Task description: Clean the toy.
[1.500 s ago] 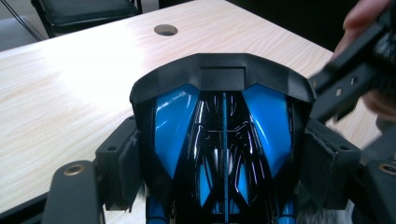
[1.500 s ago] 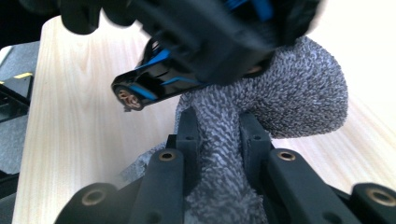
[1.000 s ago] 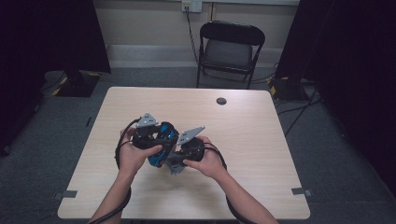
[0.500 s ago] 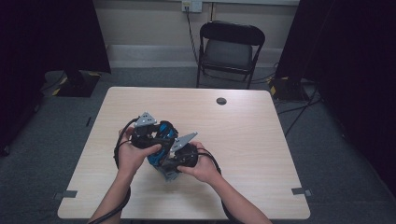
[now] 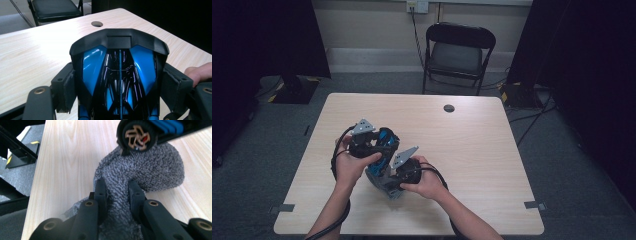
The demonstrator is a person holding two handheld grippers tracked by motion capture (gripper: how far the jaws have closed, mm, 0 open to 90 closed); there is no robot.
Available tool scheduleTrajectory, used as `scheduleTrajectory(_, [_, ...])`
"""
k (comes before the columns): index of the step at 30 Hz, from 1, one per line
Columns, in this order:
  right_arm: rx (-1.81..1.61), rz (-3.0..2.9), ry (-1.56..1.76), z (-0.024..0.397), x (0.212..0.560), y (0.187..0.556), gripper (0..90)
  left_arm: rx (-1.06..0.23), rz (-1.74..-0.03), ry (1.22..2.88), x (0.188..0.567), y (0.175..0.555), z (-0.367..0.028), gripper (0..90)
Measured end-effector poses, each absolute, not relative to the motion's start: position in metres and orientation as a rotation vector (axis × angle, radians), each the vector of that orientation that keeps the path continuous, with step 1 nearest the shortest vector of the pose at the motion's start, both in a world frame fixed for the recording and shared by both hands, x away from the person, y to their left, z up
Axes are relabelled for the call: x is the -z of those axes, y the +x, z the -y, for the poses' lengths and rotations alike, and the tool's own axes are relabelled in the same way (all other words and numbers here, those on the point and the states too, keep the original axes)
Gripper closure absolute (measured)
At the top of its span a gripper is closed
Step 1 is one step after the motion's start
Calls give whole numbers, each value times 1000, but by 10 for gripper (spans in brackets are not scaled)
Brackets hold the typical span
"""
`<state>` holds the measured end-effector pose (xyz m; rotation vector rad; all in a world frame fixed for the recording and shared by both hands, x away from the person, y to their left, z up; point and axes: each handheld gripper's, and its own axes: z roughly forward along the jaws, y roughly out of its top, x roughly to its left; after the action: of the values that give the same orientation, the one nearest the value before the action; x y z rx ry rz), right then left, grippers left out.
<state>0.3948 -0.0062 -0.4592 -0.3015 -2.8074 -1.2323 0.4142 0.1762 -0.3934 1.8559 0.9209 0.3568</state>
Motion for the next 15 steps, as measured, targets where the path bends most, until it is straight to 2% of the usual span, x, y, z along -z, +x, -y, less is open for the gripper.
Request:
scheduleTrajectory(7, [1178,2857,-267,16,456,393,748,-376,-960,1833,394,415,-187,255])
scheduleTrajectory(15, [1181,2904,-362,49,447,403,746,-398,-993,1841,396,413,-196,255])
